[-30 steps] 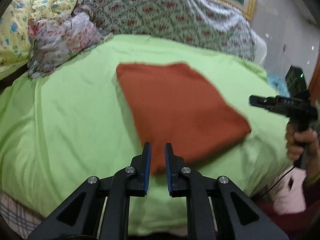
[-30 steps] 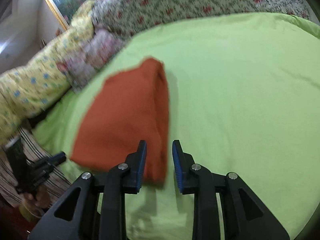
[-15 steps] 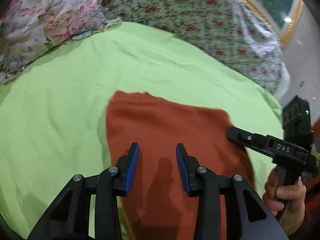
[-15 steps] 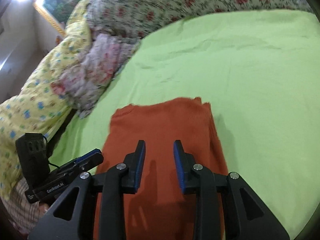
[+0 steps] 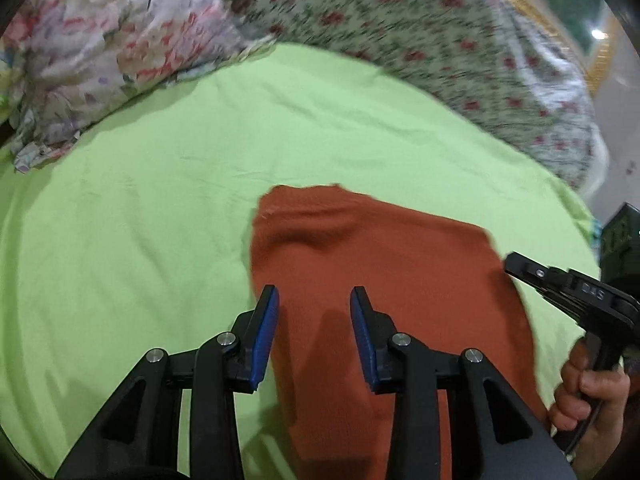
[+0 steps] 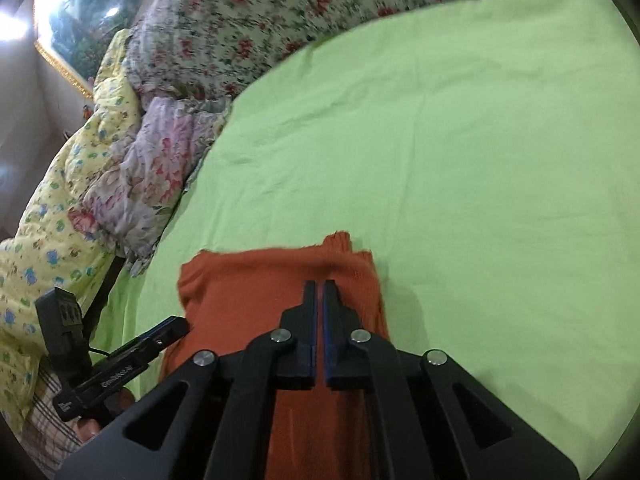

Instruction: Fold small clothes

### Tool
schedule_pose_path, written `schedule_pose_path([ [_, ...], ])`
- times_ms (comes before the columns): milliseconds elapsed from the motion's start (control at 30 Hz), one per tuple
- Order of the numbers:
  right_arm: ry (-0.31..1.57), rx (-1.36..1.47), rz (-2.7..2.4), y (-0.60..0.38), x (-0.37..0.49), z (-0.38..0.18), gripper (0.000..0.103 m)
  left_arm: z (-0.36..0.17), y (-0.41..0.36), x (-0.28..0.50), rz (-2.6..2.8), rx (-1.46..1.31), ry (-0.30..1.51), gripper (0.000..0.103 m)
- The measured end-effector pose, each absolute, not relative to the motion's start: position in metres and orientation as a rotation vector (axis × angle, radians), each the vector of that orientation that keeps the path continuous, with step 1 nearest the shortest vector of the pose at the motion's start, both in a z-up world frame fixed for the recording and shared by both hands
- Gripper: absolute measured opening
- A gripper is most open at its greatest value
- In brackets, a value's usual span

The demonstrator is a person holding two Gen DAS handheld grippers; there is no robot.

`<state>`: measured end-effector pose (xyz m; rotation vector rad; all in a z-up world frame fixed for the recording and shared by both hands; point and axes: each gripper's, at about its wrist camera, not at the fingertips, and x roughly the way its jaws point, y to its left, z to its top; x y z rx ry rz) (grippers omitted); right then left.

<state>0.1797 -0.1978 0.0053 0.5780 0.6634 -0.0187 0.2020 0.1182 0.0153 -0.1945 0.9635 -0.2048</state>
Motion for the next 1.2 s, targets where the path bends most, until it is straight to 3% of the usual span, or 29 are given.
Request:
schedule_pose_path([
  [200, 0.638, 0.512, 0.058, -0.164, 0.112, 0.025, 0.003, 0.04, 0.11, 0.114, -0.344, -0.177, 0.904, 0.036],
  [500, 0.678, 0.485, 0.078, -0.13, 0.03, 0.0, 0.004, 0.029, 0.104, 0.014, -0.5, -0.185, 0.896, 0.036],
  [800, 0.751, 0.506, 0.009, -0.136, 0.01, -0.04, 0.003, -0.018, 0.108, 0.011, -0.451, -0.166, 1.01, 0.029],
  [1200, 0.705, 0.489, -0.017, -0.145, -0.014, -0.049, 0.0, -0.011, 0.11, 0.002, -0.386, -0.143, 1.008, 0.031],
])
